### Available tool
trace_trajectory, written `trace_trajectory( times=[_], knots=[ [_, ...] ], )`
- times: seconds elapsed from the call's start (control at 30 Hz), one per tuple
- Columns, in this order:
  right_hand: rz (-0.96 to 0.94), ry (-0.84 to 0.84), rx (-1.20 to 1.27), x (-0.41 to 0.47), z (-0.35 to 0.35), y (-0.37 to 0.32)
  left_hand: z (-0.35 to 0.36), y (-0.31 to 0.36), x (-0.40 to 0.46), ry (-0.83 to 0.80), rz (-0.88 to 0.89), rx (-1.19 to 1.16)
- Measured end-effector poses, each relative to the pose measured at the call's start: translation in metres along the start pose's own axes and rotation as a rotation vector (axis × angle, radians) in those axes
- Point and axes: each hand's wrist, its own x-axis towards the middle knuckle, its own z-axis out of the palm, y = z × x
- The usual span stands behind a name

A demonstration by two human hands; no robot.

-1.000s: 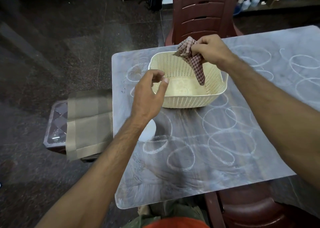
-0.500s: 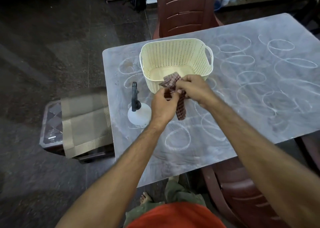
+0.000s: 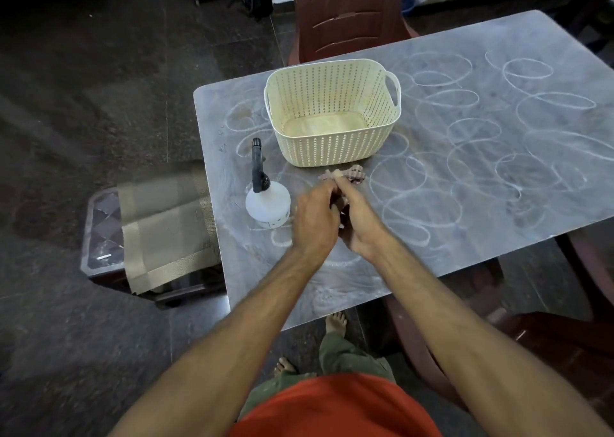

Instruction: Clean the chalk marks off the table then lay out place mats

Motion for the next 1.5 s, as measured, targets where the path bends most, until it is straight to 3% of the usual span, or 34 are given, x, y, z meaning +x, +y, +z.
trace_trajectory(
  times=[0.1,0.2,0.33,0.43,0.6,0.8,0.97,1.17,1.4,1.5],
  knots=[
    [0.080,0.046,0.276,0.004,-0.001,0.002,0.006,0.000,-0.008,-0.054,0.086,0.050],
    [0.135,0.055,0.370,0.005,-0.006,0.000,0.010,-0.003,-0.017,-0.036,0.157,0.020],
    [0.115,0.062,0.466,0.010,-0.012,-0.005,0.004,-0.018,-0.018,-0.020,0.048,-0.101],
    [0.123,-0.001,0.492,0.014,-0.017,-0.005,0.000,-0.030,-0.010,-0.083,-0.004,-0.049],
    [0.139,-0.061,0.314,0.015,-0.017,-0.008,0.002,-0.032,0.012,-0.193,0.010,0.049],
    [0.167,-0.122,0.185,0.012,-0.018,-0.011,0.001,-0.036,0.038,-0.175,-0.105,0.088],
    [0.191,-0.144,0.194,0.016,-0.028,-0.013,0.005,-0.035,0.049,-0.116,-0.169,-0.055],
    [0.215,-0.159,0.080,0.019,-0.040,-0.016,0.016,-0.045,0.052,-0.130,-0.542,-0.471],
    [0.137,0.115,-0.073,0.029,-0.039,-0.014,0.020,-0.049,0.057,-0.118,-0.652,-0.644],
    [0.151,0.154,-0.104,0.032,-0.042,-0.017,0.014,-0.057,0.053,-0.127,-0.619,-0.586]
  ],
)
